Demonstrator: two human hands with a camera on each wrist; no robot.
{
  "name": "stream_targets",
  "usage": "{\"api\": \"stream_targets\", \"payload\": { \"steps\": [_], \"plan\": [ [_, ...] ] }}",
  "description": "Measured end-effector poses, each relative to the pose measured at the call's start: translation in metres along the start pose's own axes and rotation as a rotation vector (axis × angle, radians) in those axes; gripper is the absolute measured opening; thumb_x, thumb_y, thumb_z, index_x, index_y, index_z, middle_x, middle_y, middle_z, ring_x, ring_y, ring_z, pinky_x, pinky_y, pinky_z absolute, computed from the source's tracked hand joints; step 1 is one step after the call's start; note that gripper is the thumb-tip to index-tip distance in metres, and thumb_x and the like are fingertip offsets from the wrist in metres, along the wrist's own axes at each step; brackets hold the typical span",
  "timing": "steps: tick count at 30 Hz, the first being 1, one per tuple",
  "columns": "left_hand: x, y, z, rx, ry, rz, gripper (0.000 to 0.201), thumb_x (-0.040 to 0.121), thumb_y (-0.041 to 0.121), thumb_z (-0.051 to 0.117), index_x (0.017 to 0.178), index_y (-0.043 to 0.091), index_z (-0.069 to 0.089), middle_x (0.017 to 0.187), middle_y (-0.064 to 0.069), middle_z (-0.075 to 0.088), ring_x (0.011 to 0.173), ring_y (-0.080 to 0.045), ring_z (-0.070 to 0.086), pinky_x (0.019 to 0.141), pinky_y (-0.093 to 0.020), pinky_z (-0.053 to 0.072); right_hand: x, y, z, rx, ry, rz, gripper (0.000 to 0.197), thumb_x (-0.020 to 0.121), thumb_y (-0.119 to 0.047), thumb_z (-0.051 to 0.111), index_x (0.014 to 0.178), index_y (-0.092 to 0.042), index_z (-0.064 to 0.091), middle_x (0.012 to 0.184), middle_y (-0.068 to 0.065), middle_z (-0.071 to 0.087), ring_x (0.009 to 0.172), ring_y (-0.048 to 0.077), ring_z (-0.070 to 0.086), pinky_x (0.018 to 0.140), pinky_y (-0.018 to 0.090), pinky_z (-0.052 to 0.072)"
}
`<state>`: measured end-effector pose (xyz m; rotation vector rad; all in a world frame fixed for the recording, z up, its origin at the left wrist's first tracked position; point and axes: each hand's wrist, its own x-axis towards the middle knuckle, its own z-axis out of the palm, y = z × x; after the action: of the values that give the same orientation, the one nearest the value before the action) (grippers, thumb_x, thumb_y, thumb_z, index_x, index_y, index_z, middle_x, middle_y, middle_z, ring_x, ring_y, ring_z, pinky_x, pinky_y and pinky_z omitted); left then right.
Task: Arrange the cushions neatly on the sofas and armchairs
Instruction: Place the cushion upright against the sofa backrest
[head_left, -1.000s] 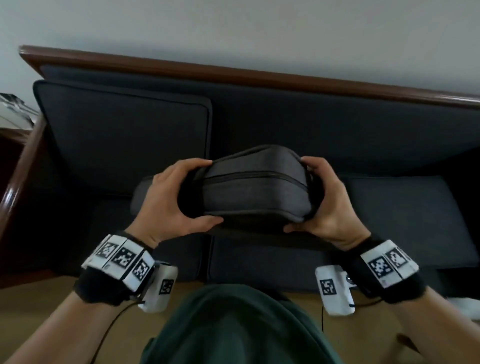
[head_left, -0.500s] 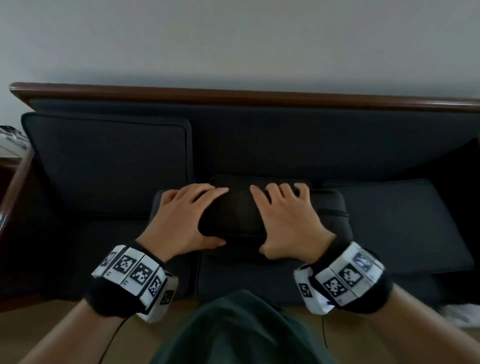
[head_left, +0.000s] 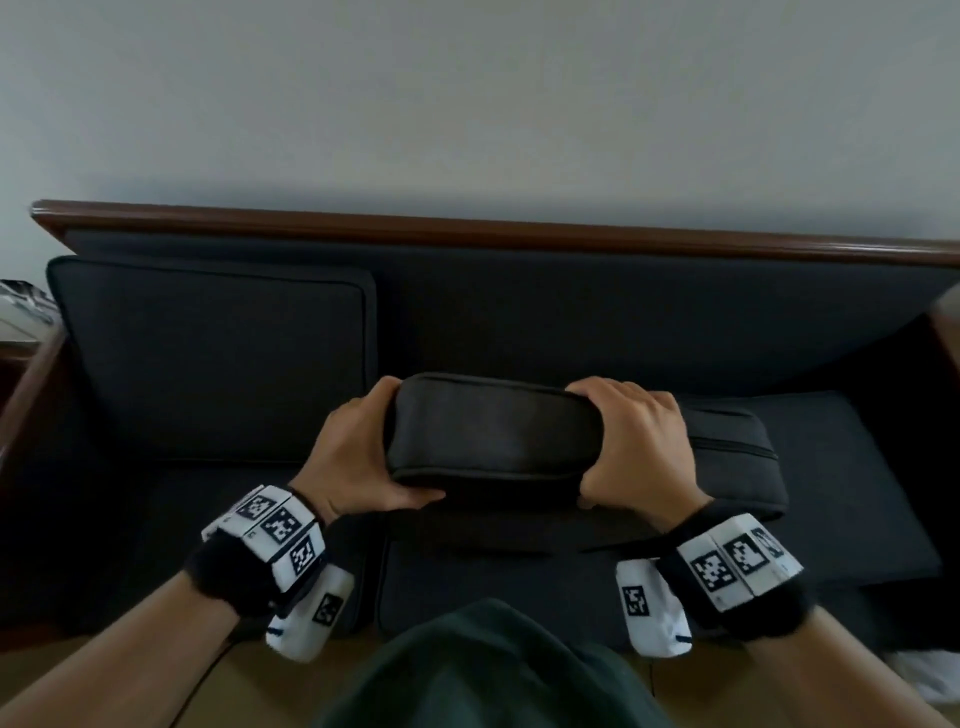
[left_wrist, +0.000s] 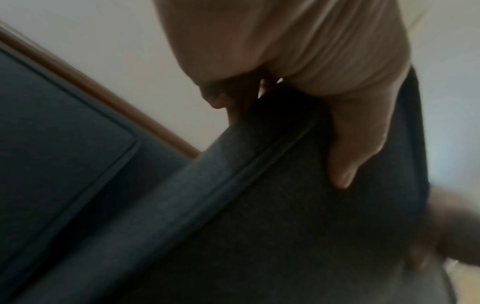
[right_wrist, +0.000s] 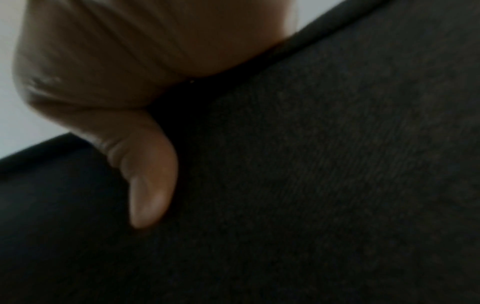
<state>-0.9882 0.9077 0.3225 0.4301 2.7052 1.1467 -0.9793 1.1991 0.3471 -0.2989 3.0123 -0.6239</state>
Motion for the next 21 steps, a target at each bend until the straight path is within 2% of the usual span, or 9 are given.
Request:
{"api": "stream_targets", "payload": {
  "steps": [2,5,8,11,14,16,18,19,21],
  "plan": [
    [0.003,0.023,-0.011,-0.008,0.07,0.089,0.09,0.042,0.064,0.083,0.117,0.032,0.045,0.108,0.01,0.066,0.097,-0.016,0.067,0.085,-0.046,0.055,-0.001,0.011,-0.012,0.107,0.025,0.016,0.09,0.03,-0.026,0.082,0.117,-0.022,0.061,0.107,-0.005,0.066,0.098,0.021,0.061,0.085,0.034,0.038],
    [0.011,0.054,-0.012,0.128,0.151,0.155,0.099,0.043,0.069,0.078,0.128,0.027,0.049,0.119,0.01,0.062,0.108,-0.014,0.061,0.094,-0.039,0.047,-0.006,0.022,-0.007,0.283,0.095,-0.014,0.086,0.045,-0.039,0.07,0.127,-0.021,0.055,0.119,-0.001,0.062,0.11,0.023,0.059,0.092,0.05,0.047],
    [0.027,0.057,0.018,0.21,-0.028,0.096,0.105,0.05,0.074,0.07,0.142,0.032,0.04,0.138,0.007,0.055,0.124,-0.018,0.052,0.106,-0.042,0.037,-0.001,0.016,0.024,0.368,-0.01,-0.02,0.096,0.047,-0.045,0.066,0.138,-0.021,0.045,0.134,0.004,0.055,0.124,0.027,0.052,0.1,0.055,0.044],
    [0.034,0.023,0.057,0.296,-0.214,-0.001,0.109,0.063,0.066,0.075,0.152,0.042,0.018,0.154,0.008,0.035,0.141,-0.017,0.032,0.112,-0.042,0.024,0.006,0.029,0.049,0.636,-0.017,0.174,0.108,0.033,-0.036,0.077,0.136,-0.028,0.043,0.136,0.004,0.054,0.126,0.026,0.051,0.103,0.054,0.044],
    [0.024,-0.028,0.065,0.347,-0.208,-0.176,0.112,0.06,0.073,0.069,0.153,0.044,0.014,0.158,0.008,0.027,0.146,-0.016,0.023,0.112,-0.045,0.021,0.004,0.072,0.054,0.878,-0.029,0.408,0.121,0.025,-0.019,0.078,0.14,-0.028,0.041,0.136,0.007,0.052,0.126,0.028,0.05,0.104,0.052,0.044],
    [0.008,-0.059,0.059,0.322,-0.192,-0.294,0.111,0.052,0.085,0.052,0.151,0.044,0.022,0.157,0.01,0.029,0.146,-0.015,0.022,0.112,-0.047,0.022,-0.009,0.097,0.057,0.993,-0.06,0.582,0.127,0.033,-0.014,0.083,0.148,-0.027,0.032,0.145,0.005,0.042,0.134,0.027,0.042,0.113,0.047,0.037],
    [-0.008,-0.084,0.053,0.313,-0.139,-0.365,0.106,0.052,0.089,0.045,0.147,0.044,0.032,0.155,0.012,0.032,0.147,-0.016,0.022,0.112,-0.049,0.022,-0.027,0.118,0.066,1.167,0.005,0.754,0.128,0.04,-0.026,0.093,0.151,-0.028,0.029,0.151,0.002,0.034,0.137,0.024,0.039,0.111,0.044,0.038],
    [-0.014,-0.093,0.05,0.311,-0.095,-0.409,0.103,0.052,0.09,0.046,0.144,0.045,0.037,0.153,0.013,0.034,0.146,-0.017,0.023,0.112,-0.05,0.022,-0.035,0.123,0.07,1.223,0.073,0.833,0.115,0.052,-0.029,0.091,0.15,-0.03,0.031,0.151,0.0,0.036,0.134,0.024,0.042,0.103,0.039,0.044],
    [-0.022,-0.104,0.046,0.201,-0.005,-0.541,0.106,0.044,0.09,0.057,0.139,0.044,0.042,0.149,0.008,0.036,0.142,-0.024,0.029,0.111,-0.053,0.027,-0.047,0.133,0.081,1.241,0.162,0.936,0.078,0.08,-0.019,0.075,0.146,-0.027,0.036,0.141,0.003,0.047,0.119,0.022,0.054,0.086,0.031,0.049]
  ]
}}
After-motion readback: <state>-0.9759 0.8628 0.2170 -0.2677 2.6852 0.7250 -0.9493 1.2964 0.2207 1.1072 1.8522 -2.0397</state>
